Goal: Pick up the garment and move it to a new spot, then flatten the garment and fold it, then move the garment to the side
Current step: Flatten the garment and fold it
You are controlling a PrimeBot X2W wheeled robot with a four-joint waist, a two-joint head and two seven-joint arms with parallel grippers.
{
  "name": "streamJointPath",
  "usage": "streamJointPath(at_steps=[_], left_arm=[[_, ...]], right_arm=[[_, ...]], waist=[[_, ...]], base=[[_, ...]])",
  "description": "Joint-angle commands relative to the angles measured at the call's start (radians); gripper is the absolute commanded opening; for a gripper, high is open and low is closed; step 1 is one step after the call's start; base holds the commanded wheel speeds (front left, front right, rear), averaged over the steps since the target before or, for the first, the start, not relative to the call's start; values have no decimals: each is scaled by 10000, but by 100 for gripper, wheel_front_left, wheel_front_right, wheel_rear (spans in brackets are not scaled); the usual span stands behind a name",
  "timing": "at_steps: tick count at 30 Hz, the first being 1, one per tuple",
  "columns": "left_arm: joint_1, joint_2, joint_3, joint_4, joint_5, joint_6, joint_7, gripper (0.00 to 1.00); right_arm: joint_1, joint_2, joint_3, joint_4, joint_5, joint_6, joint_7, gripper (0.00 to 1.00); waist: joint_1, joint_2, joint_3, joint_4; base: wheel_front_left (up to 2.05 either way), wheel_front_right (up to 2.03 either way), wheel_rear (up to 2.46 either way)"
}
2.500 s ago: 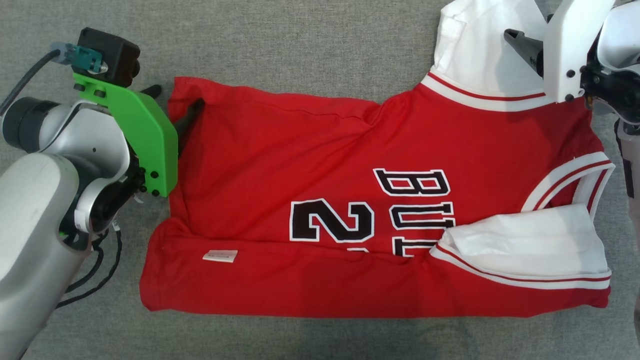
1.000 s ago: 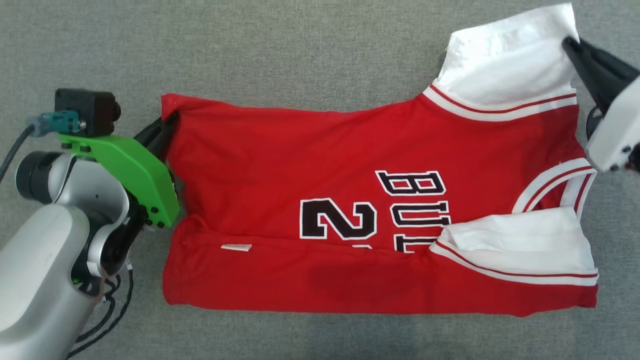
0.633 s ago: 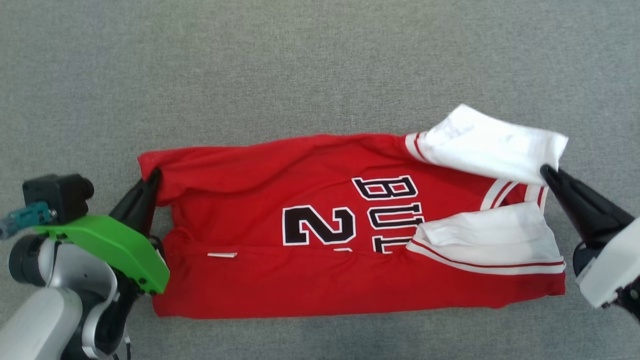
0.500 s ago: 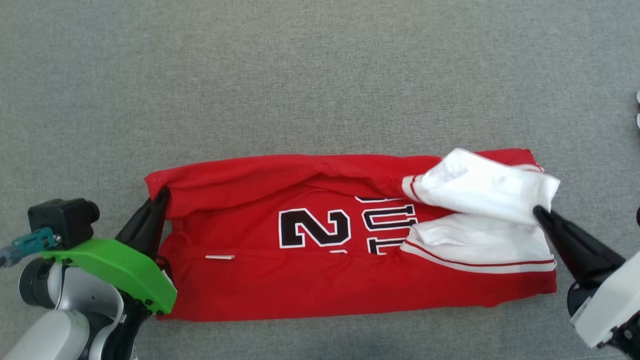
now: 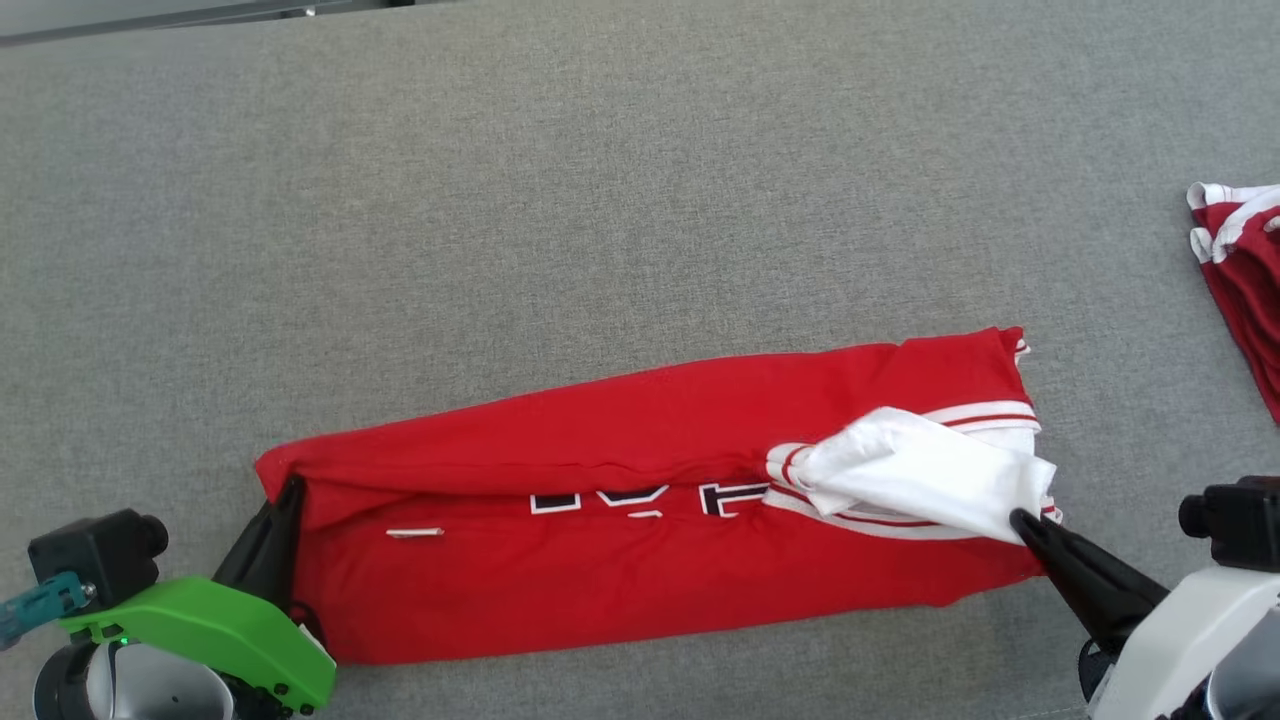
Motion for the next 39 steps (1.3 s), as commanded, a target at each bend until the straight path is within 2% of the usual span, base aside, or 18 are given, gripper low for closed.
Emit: streamJointPath(at_steps=[1,3,4,5,6,7,8,9,10,14,18,21,24,31,37,39], left_arm=[[225,-20,-17,69,-25,56,-40,0],[333,-66,-44,118,-35,98,-90,0],[369,-108,-67,156,-43,106,-123,0],[429,-126,-119,189,-30,122,-106,0],[487,-169,-174,221,-38,128,-85,0],[535,-221,-213,234,-79,136,-57,13],[558,-233,-248,249,-63,130,-80,35],[580,-238,-275,288,-19,148,-108,71],[609,-256,-305,325,19,161,-140,100],[812,-263,-371,394,134,210,-251,100],[1106,-143,-147,379,468,540,-755,100],[1330,-75,159,402,771,848,-1382,100],[1415,-59,337,442,1001,997,-1796,100],[1141,-238,547,719,1447,1045,-2604,100],[935,-382,531,1044,1654,818,-2828,100],[863,-431,552,1163,1746,719,-2917,100]], right_arm=[[-290,-223,101,164,-139,3,-170,0],[-487,-470,267,436,-294,5,-323,0],[-554,-596,307,571,-380,3,-424,15],[-584,-744,364,680,-467,3,-499,51],[-587,-838,388,798,-525,3,-562,100],[-588,-935,422,858,-579,3,-612,100],[-597,-1010,436,908,-588,3,-678,100],[-581,-1052,408,961,-567,3,-698,100],[-512,-1079,369,992,-514,3,-656,100],[-247,-914,-140,629,138,3,-174,100],[-524,-576,-1190,103,786,5,306,100],[-957,-439,-1677,267,858,3,850,100],[-1260,-357,-1719,645,799,3,1281,100],[-2490,107,-1264,2516,298,3,2096,100],[-3291,387,-850,4406,-188,3,2412,100],[-3432,535,-795,4810,-35,3,2556,100]], waist=[[1,80,-64,-27],[1,80,-97,-14],[1,80,-126,30],[1,80,-149,72],[1,80,-178,110],[1,80,-196,140],[1,80,-214,168],[1,80,-244,204],[1,80,-282,231],[1,80,-400,329],[1,80,-499,318],[1,80,-564,345],[1,80,-584,398],[1,80,-547,688],[1,80,-565,980],[1,80,-610,1096]], base=[[0,0,0],[0,0,0],[0,0,0],[0,0,0],[0,0,0],[0,0,0],[0,0,0],[0,0,0],[0,0,0],[0,0,0],[0,0,0],[0,0,0],[0,0,0],[0,0,0],[0,0,0],[0,0,0]])
